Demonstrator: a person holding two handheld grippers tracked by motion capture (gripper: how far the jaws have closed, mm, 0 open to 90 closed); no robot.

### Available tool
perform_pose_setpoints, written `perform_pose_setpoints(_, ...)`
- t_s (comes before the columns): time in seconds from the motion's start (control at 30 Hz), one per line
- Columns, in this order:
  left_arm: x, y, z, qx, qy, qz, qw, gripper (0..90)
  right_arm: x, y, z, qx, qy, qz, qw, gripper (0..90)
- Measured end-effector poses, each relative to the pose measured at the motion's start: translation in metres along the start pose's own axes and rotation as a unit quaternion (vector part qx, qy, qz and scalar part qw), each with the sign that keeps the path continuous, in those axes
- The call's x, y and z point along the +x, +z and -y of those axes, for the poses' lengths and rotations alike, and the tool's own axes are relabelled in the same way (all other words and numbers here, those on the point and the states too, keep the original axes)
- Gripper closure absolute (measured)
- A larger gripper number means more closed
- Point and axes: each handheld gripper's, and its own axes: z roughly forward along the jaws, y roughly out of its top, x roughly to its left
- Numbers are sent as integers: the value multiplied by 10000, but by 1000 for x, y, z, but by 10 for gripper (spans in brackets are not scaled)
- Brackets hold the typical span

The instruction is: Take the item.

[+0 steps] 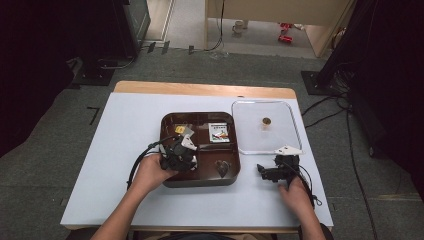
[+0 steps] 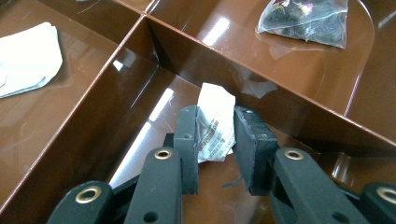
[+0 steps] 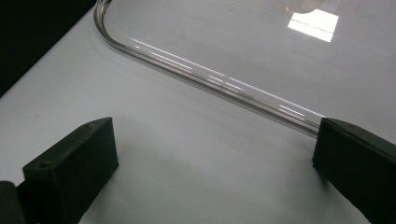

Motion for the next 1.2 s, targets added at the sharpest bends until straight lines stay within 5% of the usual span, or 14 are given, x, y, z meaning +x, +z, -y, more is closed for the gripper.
perform_pose_setpoints(0.5, 6, -10, -1, -13, -277, 48, 9996, 832, 0, 0, 0, -2, 4, -1, 10000, 0)
perform_pose_setpoints(0.83, 16, -25, 4, -437, -485, 259, 9975, 835, 0, 0, 0, -3, 4, -1, 10000, 0)
perform_pose_setpoints(1.2, 20, -35, 8, -709, -439, 191, 9963, 833, 0, 0, 0, -3, 4, -1, 10000, 0)
